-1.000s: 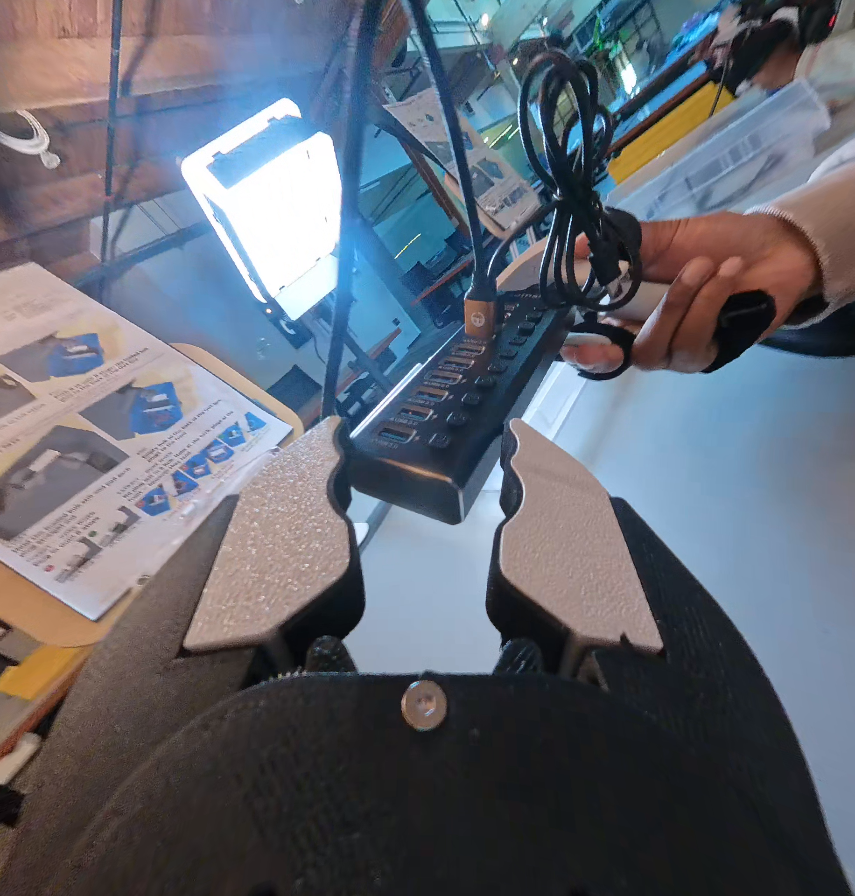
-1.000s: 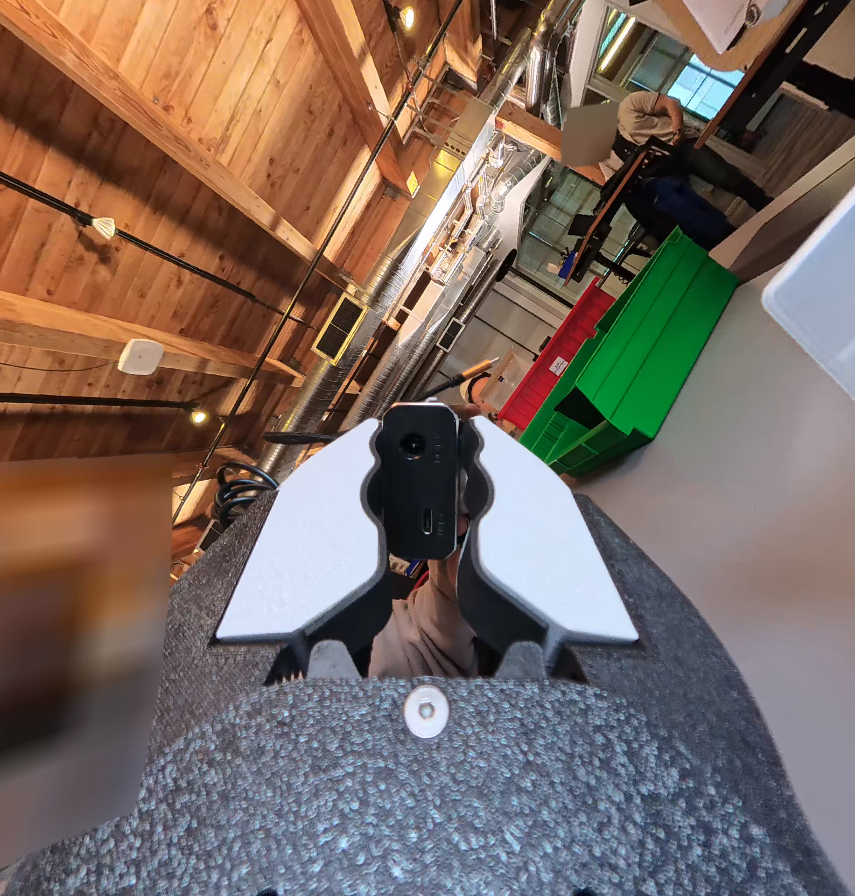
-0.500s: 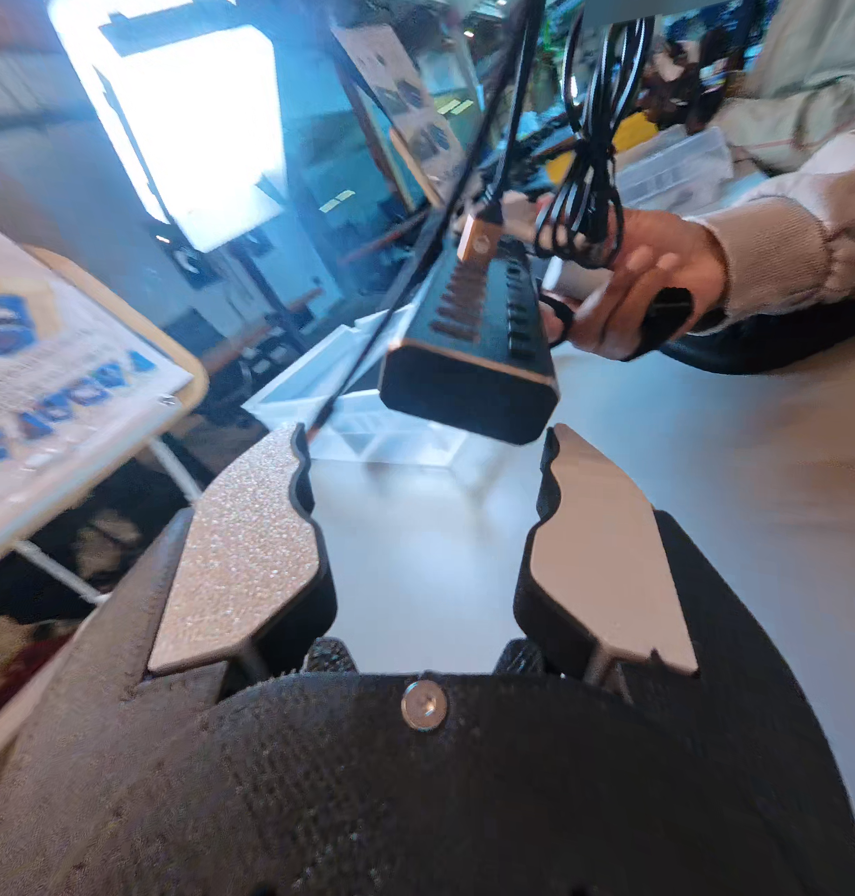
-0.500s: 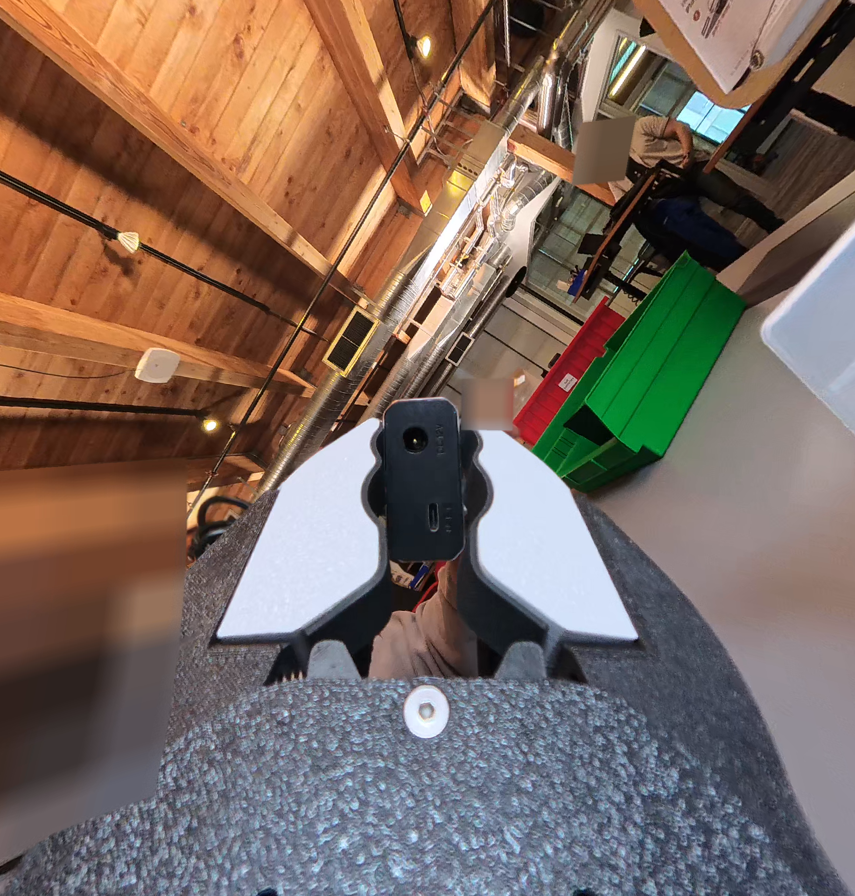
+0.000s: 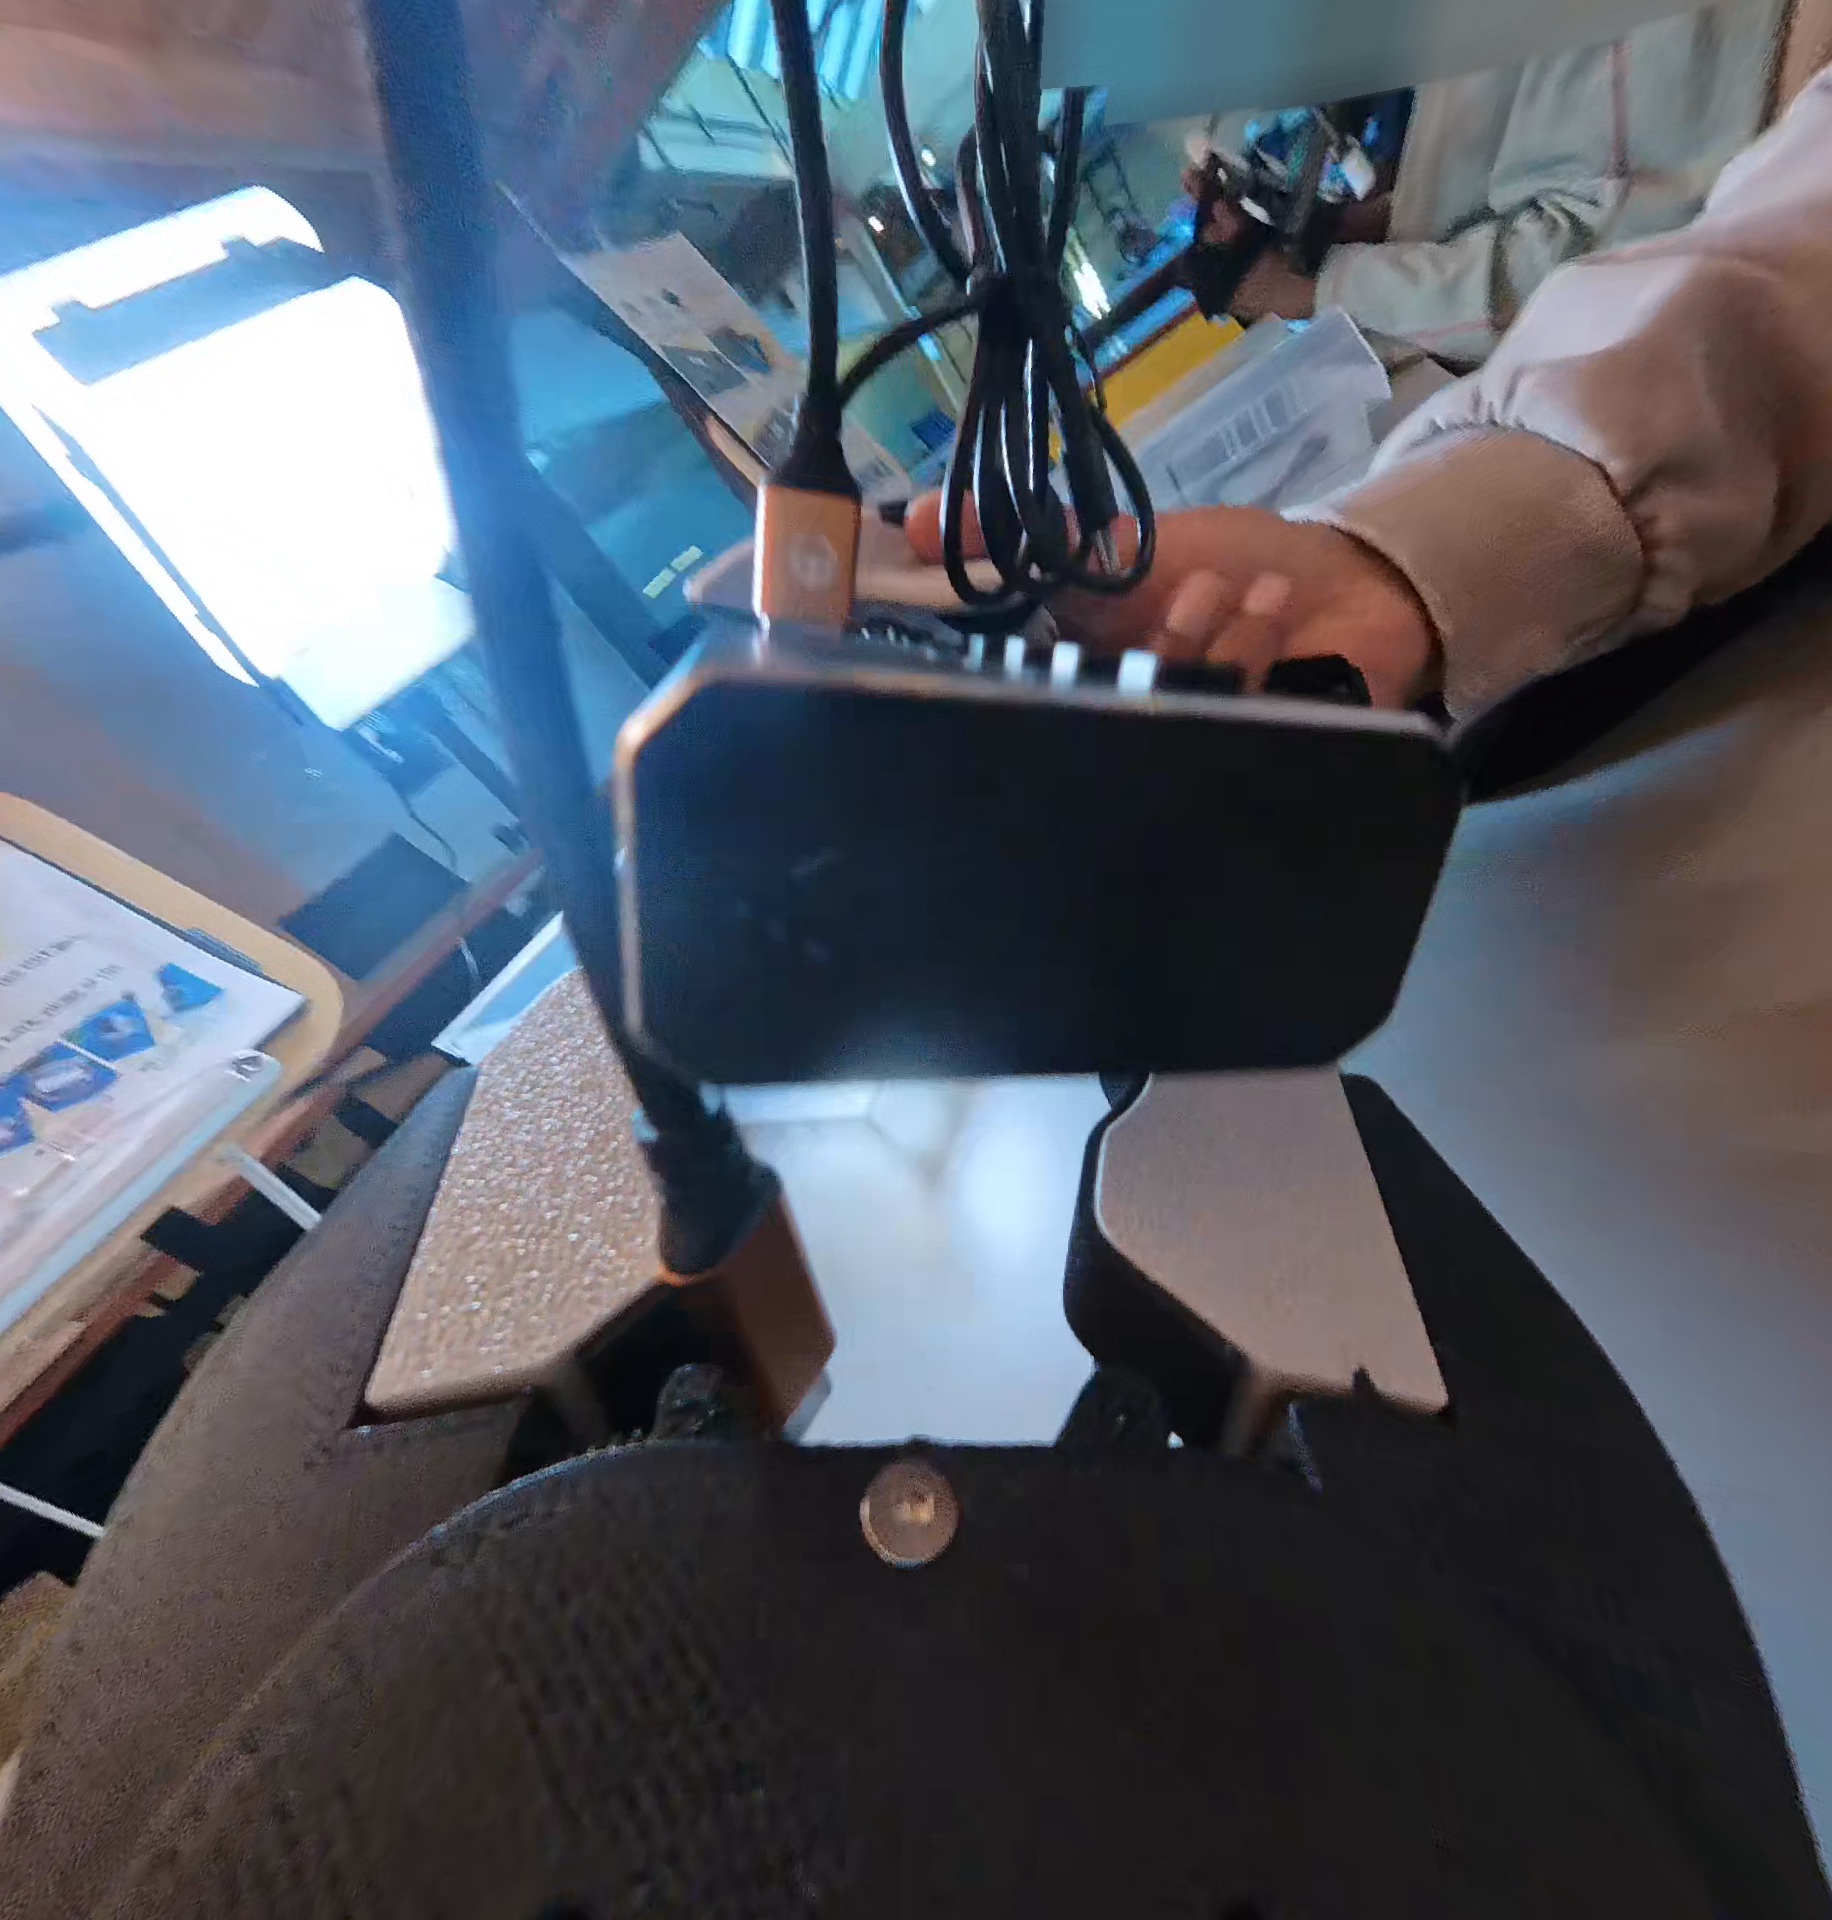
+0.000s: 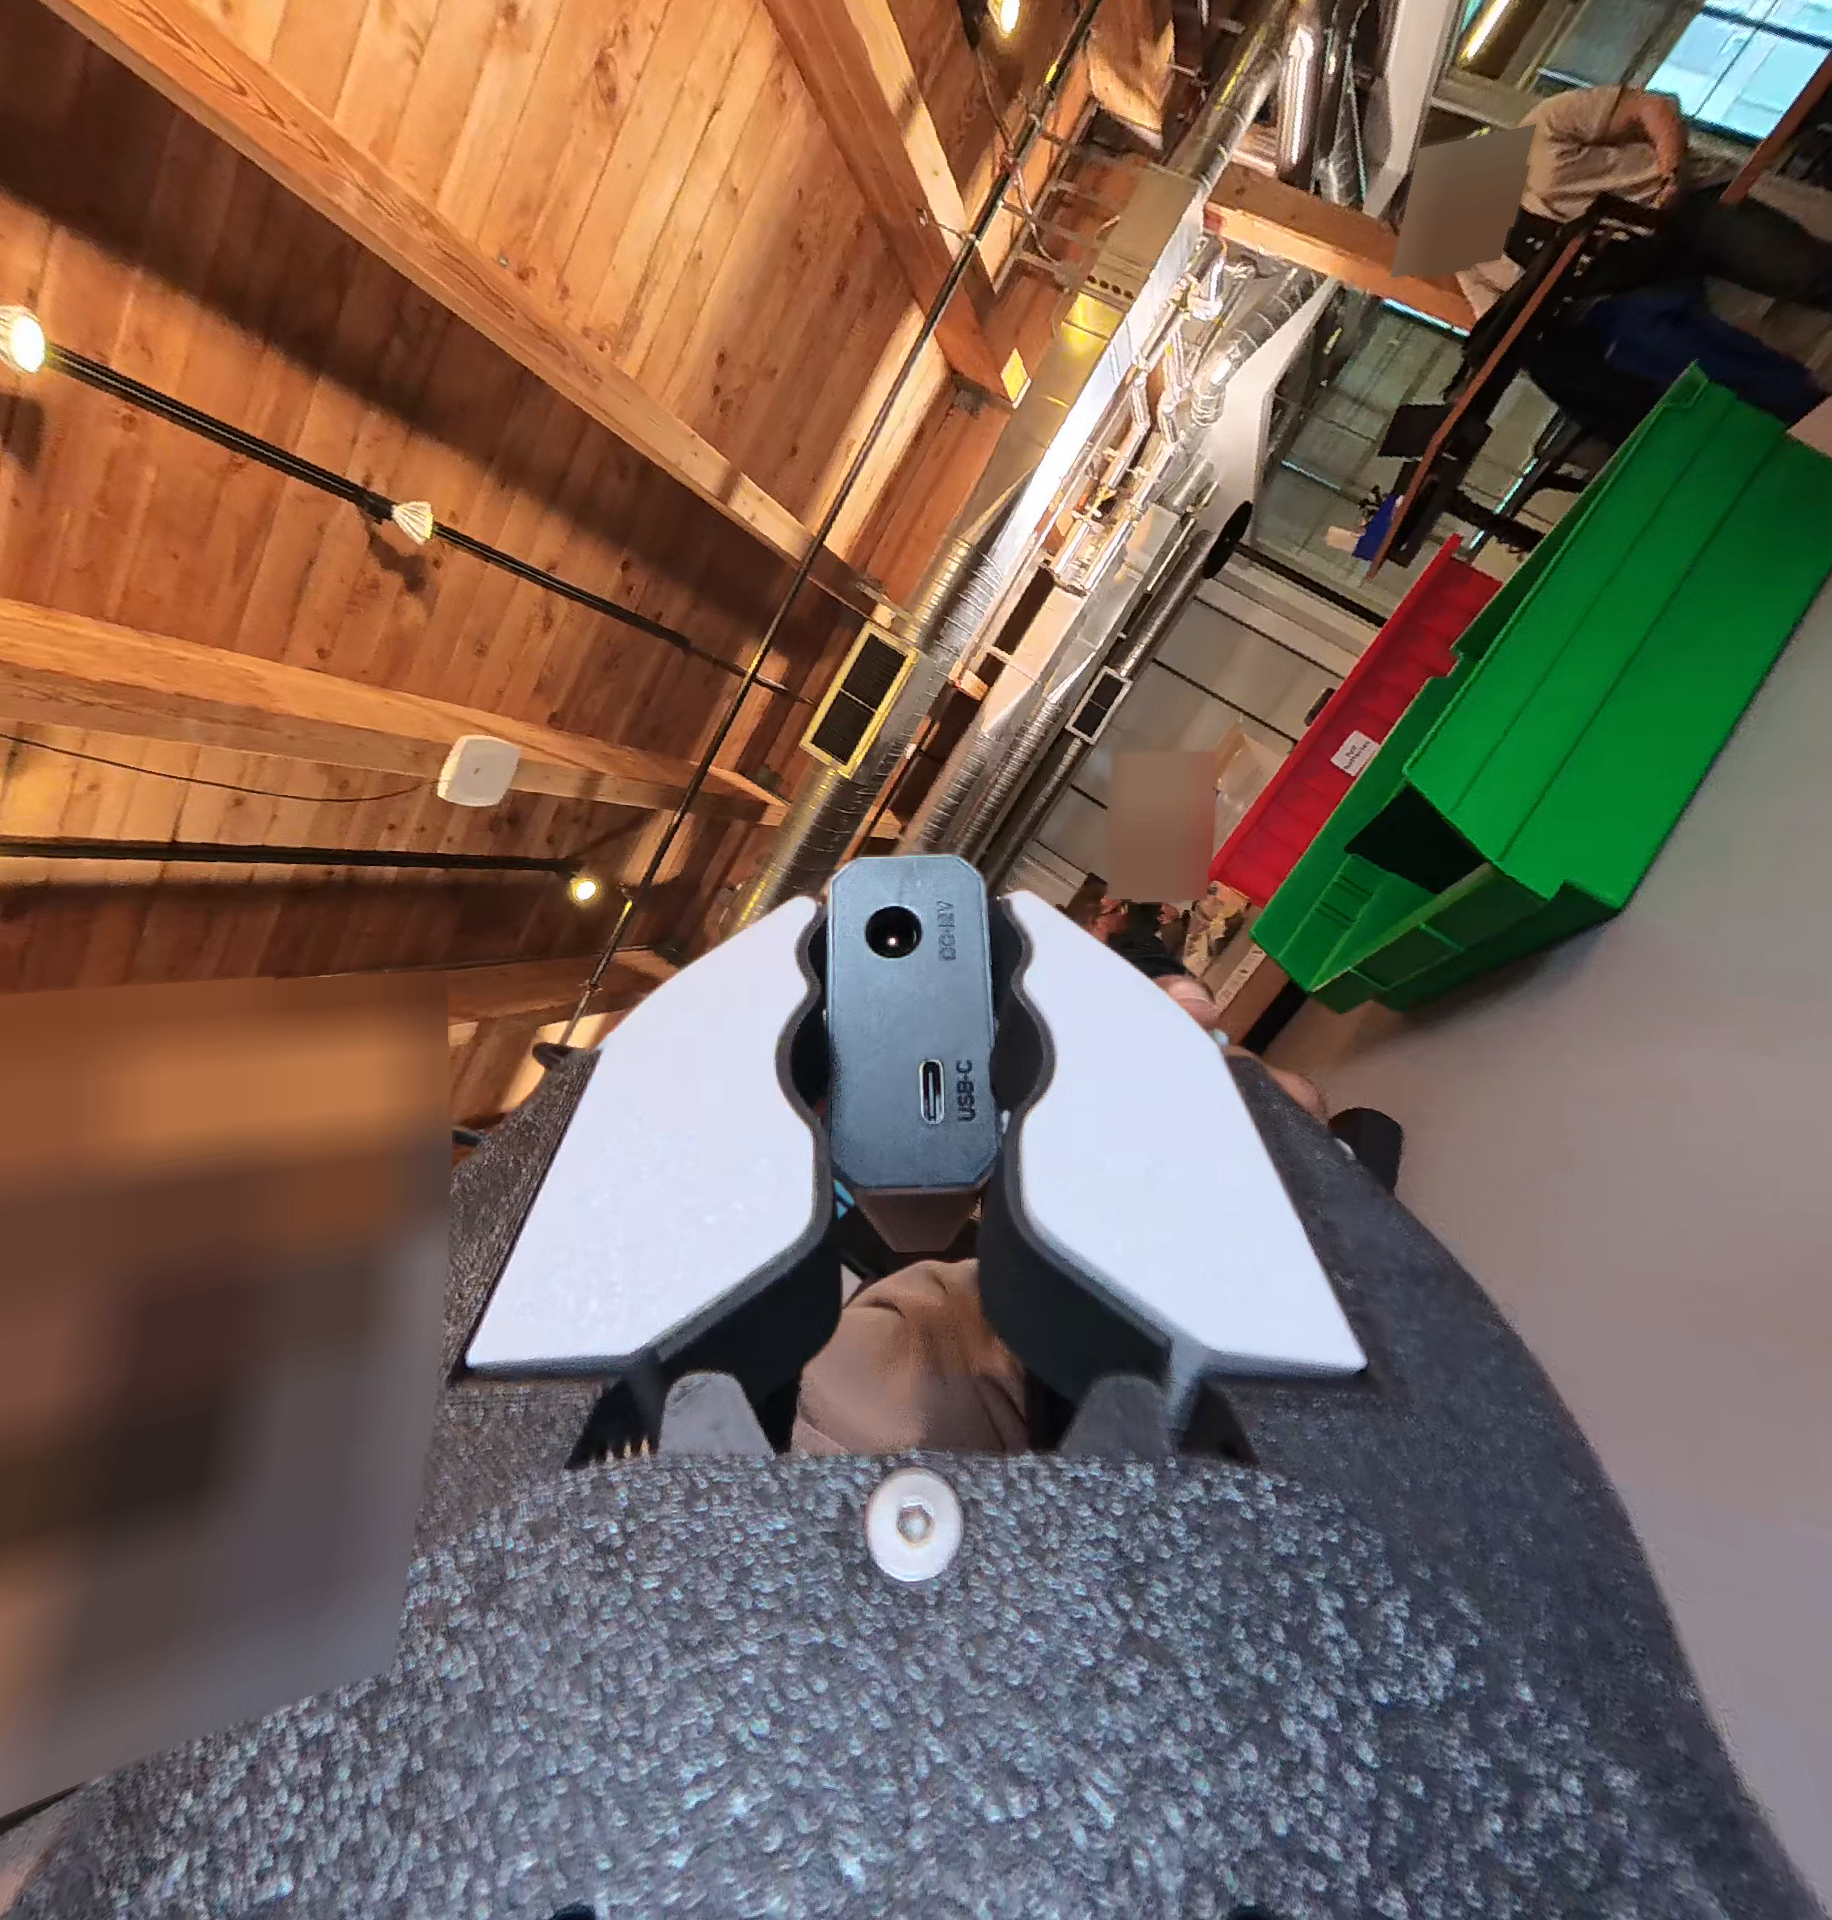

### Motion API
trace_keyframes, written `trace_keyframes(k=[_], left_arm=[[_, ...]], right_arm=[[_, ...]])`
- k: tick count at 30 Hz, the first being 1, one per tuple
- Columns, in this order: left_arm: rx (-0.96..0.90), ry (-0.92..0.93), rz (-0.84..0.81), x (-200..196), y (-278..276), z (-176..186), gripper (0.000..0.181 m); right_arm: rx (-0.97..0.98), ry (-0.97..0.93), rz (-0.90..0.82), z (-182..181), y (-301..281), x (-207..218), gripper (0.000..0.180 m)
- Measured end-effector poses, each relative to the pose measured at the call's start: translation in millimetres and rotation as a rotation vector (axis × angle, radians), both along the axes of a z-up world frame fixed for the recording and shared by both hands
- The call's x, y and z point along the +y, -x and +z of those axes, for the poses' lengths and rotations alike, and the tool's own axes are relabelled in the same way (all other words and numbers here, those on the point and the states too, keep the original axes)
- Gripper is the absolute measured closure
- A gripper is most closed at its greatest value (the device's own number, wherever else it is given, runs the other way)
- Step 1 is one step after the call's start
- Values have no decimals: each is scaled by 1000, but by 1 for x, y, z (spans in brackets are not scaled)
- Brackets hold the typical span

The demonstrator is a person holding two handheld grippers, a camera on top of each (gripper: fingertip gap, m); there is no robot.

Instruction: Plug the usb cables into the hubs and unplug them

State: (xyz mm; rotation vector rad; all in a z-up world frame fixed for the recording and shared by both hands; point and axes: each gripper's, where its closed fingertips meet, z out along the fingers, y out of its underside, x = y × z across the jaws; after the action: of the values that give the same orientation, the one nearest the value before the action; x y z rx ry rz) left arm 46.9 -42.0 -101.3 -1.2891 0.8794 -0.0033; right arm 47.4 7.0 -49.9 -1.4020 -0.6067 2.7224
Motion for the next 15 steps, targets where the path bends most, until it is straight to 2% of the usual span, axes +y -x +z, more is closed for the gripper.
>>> trace_keyframes(k=[1, 4, 10, 15], left_arm=[[-15, -36, 10, 1, -3, 7, 86], [-67, -124, 20, 2, -9, 30, 102], [-90, -189, -20, -8, -23, 48, 104], [-318, -161, -83, -13, -24, 70, 104]], right_arm=[[5, 4, 1, 1, 0, -1, 151], [23, 37, 4, 1, 0, -4, 151], [9, 134, 55, -8, 6, -8, 151], [-5, 225, 43, -14, 11, -19, 146]])
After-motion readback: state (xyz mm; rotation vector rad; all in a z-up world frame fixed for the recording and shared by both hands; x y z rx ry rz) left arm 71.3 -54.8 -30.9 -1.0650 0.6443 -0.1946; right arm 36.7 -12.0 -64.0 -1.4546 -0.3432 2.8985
